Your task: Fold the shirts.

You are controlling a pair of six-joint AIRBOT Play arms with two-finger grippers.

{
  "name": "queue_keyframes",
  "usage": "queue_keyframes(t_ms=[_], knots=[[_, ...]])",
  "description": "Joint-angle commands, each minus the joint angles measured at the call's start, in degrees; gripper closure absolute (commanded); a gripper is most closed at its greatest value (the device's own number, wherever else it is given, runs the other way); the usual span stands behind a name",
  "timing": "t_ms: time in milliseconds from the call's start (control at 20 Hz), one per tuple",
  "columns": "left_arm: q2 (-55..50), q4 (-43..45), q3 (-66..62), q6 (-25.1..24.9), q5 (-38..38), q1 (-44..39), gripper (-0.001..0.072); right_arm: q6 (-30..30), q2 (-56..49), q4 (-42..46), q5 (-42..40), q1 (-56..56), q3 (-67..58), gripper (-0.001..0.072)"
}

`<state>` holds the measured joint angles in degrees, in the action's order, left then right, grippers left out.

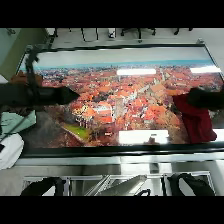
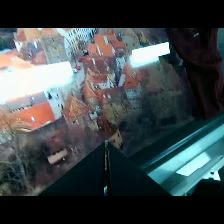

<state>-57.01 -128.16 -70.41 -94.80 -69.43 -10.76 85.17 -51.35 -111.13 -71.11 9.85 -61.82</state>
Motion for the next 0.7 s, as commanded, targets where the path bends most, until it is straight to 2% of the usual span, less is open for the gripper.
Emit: queue_keyframes(t_ms=[0, 150, 350, 650], knots=[[8.5, 3.1, 16.9, 5.7, 7.5, -8.6, 0.0694, 0.0, 5.0, -1.2, 5.1, -12.5, 12.1, 0.0686], [15.1, 3.1, 26.9, 9.6, 10.8, -11.2, 0.0694, -0.3, 6.3, -1.2, 7.0, -15.9, 16.4, 0.0685], [22.3, 3.1, 32.1, 9.8, 12.5, -11.2, 0.0693, -0.9, 6.3, -2.7, 2.0, -16.1, 16.4, 0.0685], [28.1, 3.0, 35.4, 9.9, 12.4, -11.2, 0.0693, -0.9, 6.1, -2.7, 2.0, -16.1, 16.4, 0.0685]])
